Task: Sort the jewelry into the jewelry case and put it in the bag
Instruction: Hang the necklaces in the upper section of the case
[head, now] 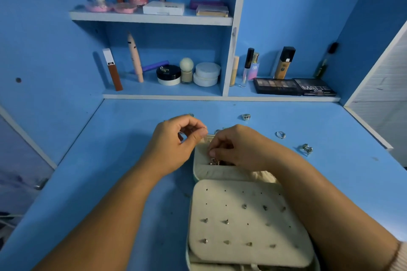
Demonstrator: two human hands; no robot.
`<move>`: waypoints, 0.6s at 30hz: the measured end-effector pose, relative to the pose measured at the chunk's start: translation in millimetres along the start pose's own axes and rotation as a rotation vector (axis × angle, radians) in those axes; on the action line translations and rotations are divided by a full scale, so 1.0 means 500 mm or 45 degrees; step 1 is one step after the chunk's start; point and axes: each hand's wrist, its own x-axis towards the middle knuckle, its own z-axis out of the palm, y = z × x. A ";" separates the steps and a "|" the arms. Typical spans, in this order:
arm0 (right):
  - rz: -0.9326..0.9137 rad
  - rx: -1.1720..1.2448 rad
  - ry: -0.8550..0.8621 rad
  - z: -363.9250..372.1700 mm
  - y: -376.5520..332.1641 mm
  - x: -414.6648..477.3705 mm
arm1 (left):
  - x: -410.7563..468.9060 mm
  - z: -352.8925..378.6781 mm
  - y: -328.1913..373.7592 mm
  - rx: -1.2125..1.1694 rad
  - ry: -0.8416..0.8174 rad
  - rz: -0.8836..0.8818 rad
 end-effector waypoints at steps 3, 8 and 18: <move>-0.067 -0.058 0.092 0.010 0.006 0.000 | -0.001 0.005 -0.004 0.038 0.030 0.079; -0.089 -0.064 0.133 0.015 0.010 -0.007 | -0.002 0.011 -0.009 0.034 0.053 0.106; -0.099 -0.037 0.157 0.010 0.021 -0.013 | 0.005 0.001 -0.004 -0.127 0.087 0.063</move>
